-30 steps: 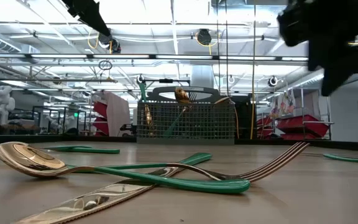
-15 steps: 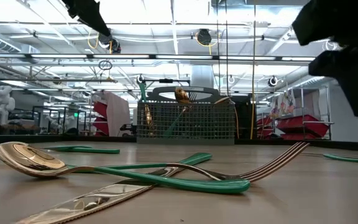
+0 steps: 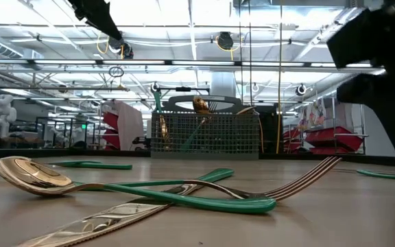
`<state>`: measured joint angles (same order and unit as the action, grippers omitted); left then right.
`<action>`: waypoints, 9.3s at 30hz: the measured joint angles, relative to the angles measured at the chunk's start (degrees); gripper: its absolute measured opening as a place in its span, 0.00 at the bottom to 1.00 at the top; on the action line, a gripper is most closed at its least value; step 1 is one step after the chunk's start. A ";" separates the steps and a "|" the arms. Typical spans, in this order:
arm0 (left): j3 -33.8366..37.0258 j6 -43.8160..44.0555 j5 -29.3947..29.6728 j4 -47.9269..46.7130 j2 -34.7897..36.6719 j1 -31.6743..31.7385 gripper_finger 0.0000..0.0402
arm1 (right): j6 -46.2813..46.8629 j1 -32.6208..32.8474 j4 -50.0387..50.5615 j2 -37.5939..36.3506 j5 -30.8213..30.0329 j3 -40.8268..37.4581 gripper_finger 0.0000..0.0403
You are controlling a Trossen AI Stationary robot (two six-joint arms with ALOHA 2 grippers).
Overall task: Sort silverware
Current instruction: Put the green fork into the gray silverware organizer
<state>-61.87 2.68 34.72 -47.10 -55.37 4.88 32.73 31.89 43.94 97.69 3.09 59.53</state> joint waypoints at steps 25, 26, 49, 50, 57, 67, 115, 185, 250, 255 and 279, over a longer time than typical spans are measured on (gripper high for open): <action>0.00 -0.05 0.02 -2.11 0.00 0.01 0.04 | 21.63 -5.34 1.29 -4.83 -9.42 1.55 0.00; 0.00 -0.04 0.02 -2.13 0.00 0.01 0.04 | 22.56 -6.42 1.31 -6.48 -13.02 2.28 0.00; 0.00 0.00 0.15 -1.86 -0.02 0.00 0.04 | -31.55 -48.09 -82.63 -0.28 -23.95 10.49 0.00; 0.00 0.02 0.32 -1.85 0.00 0.01 0.04 | -31.80 -48.38 -82.40 1.84 -22.76 12.36 0.00; 0.00 0.04 0.46 -2.14 -0.02 0.01 0.04 | -40.64 -48.73 -70.11 15.33 -27.37 30.98 0.00; 0.00 1.45 0.50 -3.64 -0.02 -0.01 0.04 | -38.03 -49.62 -65.42 21.42 -33.24 34.02 0.00; 0.00 1.31 1.63 -6.24 -0.02 0.03 0.04 | -29.75 -40.11 -24.90 0.34 -33.16 30.62 0.54; 0.02 0.96 -6.03 -6.14 -0.02 0.01 0.04 | 54.64 0.49 -24.63 13.81 -5.75 10.16 0.53; 0.02 1.09 -6.01 -6.20 0.00 -0.02 0.04 | 55.73 -4.22 2.40 16.02 -19.22 25.03 0.00; 0.02 1.31 -6.01 -6.20 -0.02 -0.02 0.04 | 46.89 -7.54 21.25 16.02 -21.93 33.78 0.00; 0.02 1.69 -5.99 -5.93 -0.02 0.00 0.04 | -29.47 -46.10 34.39 8.02 -50.92 70.06 0.00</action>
<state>-61.84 4.37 28.73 -53.02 -55.40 4.88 3.26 -14.21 78.34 105.71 -47.83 129.59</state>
